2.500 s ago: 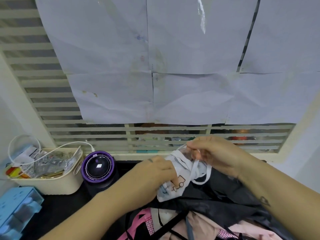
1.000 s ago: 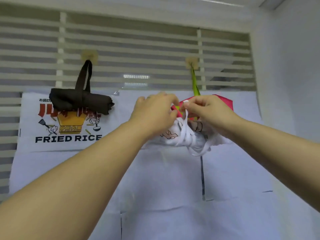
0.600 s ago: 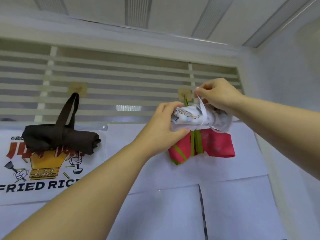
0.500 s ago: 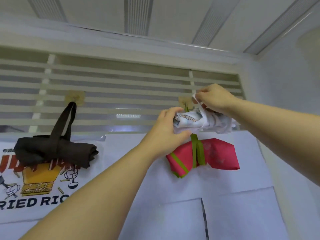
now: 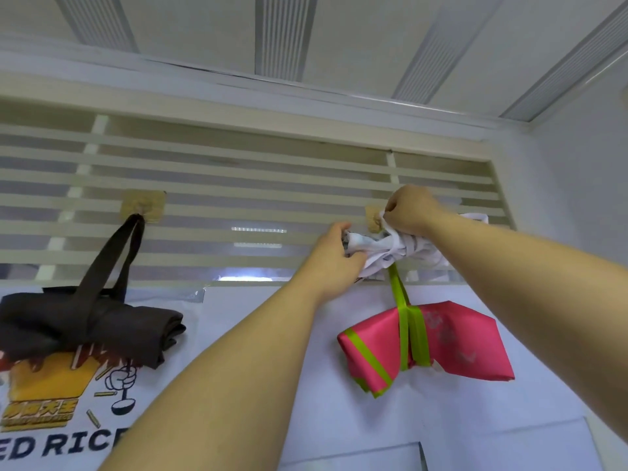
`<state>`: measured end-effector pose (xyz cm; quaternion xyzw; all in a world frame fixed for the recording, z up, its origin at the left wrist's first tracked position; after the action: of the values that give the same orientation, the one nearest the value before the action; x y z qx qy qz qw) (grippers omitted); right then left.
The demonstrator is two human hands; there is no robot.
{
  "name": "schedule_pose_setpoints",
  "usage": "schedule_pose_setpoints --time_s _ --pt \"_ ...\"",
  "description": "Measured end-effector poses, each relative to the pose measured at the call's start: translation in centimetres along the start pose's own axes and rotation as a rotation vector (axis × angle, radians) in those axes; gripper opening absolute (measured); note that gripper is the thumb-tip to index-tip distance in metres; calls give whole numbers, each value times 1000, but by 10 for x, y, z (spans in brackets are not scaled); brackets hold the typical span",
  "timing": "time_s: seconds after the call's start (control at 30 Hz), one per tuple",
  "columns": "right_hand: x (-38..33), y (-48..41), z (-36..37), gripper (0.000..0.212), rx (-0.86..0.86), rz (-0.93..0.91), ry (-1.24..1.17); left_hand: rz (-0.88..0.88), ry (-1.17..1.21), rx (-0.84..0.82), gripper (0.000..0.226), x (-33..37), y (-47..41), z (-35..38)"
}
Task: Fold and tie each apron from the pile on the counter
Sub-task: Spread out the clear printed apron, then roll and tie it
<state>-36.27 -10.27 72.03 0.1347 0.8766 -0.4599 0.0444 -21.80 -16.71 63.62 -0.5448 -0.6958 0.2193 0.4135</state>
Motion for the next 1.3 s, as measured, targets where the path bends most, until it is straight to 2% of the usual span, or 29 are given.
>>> schedule_pose_setpoints --time_s 0.17,0.3,0.5,0.57,0.63,0.73,0.8,0.87,1.03,1.13,1.3 --pt "1 -14 14 21 -50 0 53 -25 -35 -20 60 -13 -15 4" --pt "1 -15 19 26 -87 -46 92 -30 58 15 63 -26 -13 10" --pt "7 -6 30 34 -246 -24 37 -19 139 28 93 -38 -3 12" --pt "14 -4 35 43 -215 -1 -35 -17 147 37 76 -41 -3 12" --pt "25 2 45 39 -151 -16 -77 6 88 42 54 -39 0 16" --pt "31 20 63 19 59 -258 81 17 51 74 77 -42 3 21" --pt "36 38 76 21 98 -379 153 26 46 87 81 -41 5 23" --pt "36 57 74 35 88 -428 164 27 26 83 80 -37 6 24" --pt "36 102 51 40 210 -387 25 27 -158 169 71 -21 34 23" --pt "23 149 48 43 170 -445 -63 50 -261 205 59 -13 79 33" --pt "6 257 88 33 -74 -481 -215 -84 -76 163 27 -24 193 82"
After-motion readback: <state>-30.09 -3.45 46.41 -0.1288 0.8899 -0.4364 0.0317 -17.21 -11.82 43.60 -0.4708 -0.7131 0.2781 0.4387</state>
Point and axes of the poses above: each hand's wrist, its own y-axis away from the middle knuckle, its own z-axis out of the palm, x = y × z, the point moved 4 cm from there along -y, towards the middle knuckle, and after that the axes turned 10 degrees about -x, right-handed, at the moved point
